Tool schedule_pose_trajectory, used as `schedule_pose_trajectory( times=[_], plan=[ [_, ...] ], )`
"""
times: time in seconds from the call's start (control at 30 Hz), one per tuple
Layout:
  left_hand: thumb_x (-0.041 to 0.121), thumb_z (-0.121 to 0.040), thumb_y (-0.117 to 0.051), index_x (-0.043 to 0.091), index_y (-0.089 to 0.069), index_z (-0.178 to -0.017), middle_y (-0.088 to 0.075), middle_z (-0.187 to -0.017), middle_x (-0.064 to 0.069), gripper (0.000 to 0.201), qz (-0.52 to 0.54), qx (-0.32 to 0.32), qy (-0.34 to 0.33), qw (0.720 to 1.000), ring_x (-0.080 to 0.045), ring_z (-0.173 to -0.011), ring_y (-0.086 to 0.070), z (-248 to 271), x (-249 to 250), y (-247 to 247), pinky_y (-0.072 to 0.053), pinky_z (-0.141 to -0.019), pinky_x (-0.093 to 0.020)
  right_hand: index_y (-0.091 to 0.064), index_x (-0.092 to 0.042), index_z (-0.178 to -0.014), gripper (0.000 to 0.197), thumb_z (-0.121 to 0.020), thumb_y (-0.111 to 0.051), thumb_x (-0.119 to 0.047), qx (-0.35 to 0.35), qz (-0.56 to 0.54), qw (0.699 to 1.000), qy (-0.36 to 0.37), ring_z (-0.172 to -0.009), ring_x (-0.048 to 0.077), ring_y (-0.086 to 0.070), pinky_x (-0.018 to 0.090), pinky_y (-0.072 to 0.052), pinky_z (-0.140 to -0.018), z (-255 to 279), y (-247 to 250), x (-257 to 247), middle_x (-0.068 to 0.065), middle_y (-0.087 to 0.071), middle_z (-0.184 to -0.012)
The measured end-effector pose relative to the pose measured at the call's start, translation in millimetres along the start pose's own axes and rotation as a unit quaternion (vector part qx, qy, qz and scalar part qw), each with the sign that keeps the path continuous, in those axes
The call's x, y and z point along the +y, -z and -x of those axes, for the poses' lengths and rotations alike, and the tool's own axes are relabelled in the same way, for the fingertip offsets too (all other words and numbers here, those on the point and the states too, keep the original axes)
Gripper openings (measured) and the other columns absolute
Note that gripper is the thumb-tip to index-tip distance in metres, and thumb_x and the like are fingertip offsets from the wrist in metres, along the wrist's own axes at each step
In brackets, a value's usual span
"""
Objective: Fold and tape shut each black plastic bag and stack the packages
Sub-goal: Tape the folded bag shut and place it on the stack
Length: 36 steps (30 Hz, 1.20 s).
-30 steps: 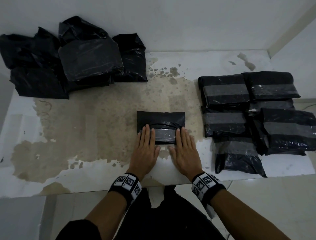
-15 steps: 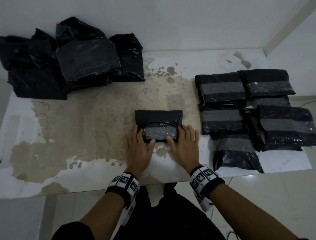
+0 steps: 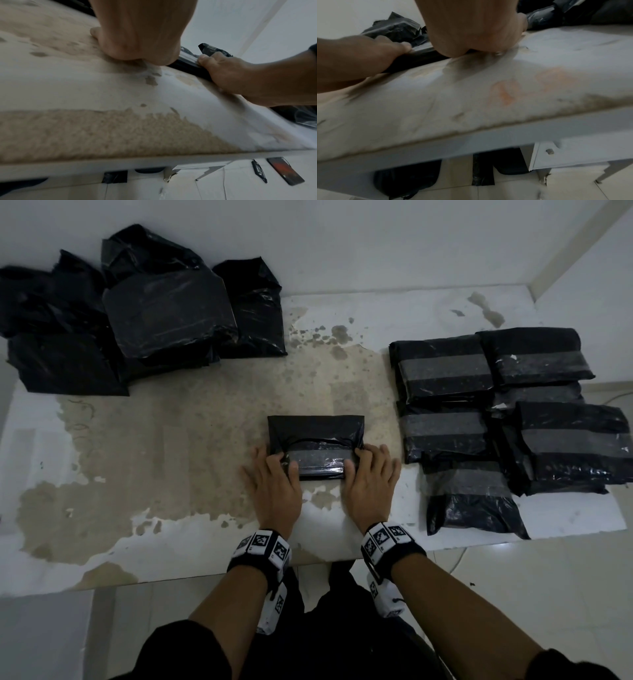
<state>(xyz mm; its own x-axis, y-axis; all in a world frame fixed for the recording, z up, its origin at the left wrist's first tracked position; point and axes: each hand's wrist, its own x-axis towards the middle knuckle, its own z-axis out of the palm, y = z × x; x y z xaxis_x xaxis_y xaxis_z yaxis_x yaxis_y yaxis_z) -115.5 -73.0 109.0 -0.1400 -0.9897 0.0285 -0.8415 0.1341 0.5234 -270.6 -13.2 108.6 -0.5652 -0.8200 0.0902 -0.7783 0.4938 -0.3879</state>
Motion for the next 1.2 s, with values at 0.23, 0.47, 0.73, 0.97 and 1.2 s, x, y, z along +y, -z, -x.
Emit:
schedule_pose_trajectory(
  times=[0.23,0.47,0.73,0.97,1.2],
  plan=[
    [0.039,-0.104,-0.022,0.012,-0.049,-0.126,-0.037,-0.157,-0.007,0.044,0.001,-0.017,0.000,1.000,-0.026,-0.153,-0.019,-2.7,-18.3,6.6,0.000,-0.124,-0.054,-0.059,-0.017,-0.126,0.037,-0.104,-0.031,-0.029,0.006,-0.019,1.000,0.024,-0.146,0.029,-0.034,0.057,-0.018,-0.121,1.9,4.2,17.8,0.005,-0.053,-0.140],
    [0.041,-0.101,-0.023,0.011,-0.048,-0.133,-0.037,-0.156,-0.009,0.051,0.014,-0.026,0.024,0.999,-0.027,-0.152,-0.018,-7.7,-13.6,11.6,-0.001,-0.125,-0.052,-0.057,-0.013,-0.132,0.040,-0.098,-0.041,-0.027,0.012,-0.001,0.999,0.037,-0.127,0.032,-0.048,0.051,-0.035,-0.110,-4.4,15.8,20.1,0.010,-0.056,-0.130],
    [0.047,-0.098,-0.014,0.008,-0.041,-0.148,-0.032,-0.159,-0.012,0.069,0.011,-0.071,0.034,0.997,-0.030,-0.153,-0.013,-9.6,3.9,23.2,0.004,-0.123,-0.041,-0.067,-0.011,-0.111,0.045,-0.098,-0.036,-0.040,-0.021,-0.049,0.998,-0.017,-0.097,0.034,-0.053,0.046,-0.043,-0.087,-17.0,25.0,0.5,0.014,-0.062,-0.106],
    [0.021,-0.107,-0.042,0.014,-0.045,-0.128,-0.060,-0.101,0.002,0.022,0.286,-0.053,0.137,0.947,-0.008,-0.082,-0.057,-22.9,33.0,49.0,-0.049,-0.071,-0.032,-0.051,-0.020,-0.119,0.036,-0.097,-0.064,-0.044,-0.120,-0.402,0.884,-0.208,-0.104,0.017,-0.063,0.029,-0.050,-0.091,-36.7,48.6,-13.1,0.000,-0.064,-0.108],
    [0.020,-0.108,-0.033,0.011,-0.058,-0.131,-0.064,-0.120,-0.008,0.035,0.406,-0.100,0.210,0.884,-0.017,-0.103,-0.062,-43.3,65.5,51.5,-0.049,-0.072,-0.016,-0.064,-0.018,-0.123,0.035,-0.100,-0.059,-0.044,-0.158,-0.525,0.810,-0.205,-0.104,0.012,-0.071,0.025,-0.057,-0.083,-57.3,77.2,-9.6,-0.001,-0.075,-0.113]
  ],
)
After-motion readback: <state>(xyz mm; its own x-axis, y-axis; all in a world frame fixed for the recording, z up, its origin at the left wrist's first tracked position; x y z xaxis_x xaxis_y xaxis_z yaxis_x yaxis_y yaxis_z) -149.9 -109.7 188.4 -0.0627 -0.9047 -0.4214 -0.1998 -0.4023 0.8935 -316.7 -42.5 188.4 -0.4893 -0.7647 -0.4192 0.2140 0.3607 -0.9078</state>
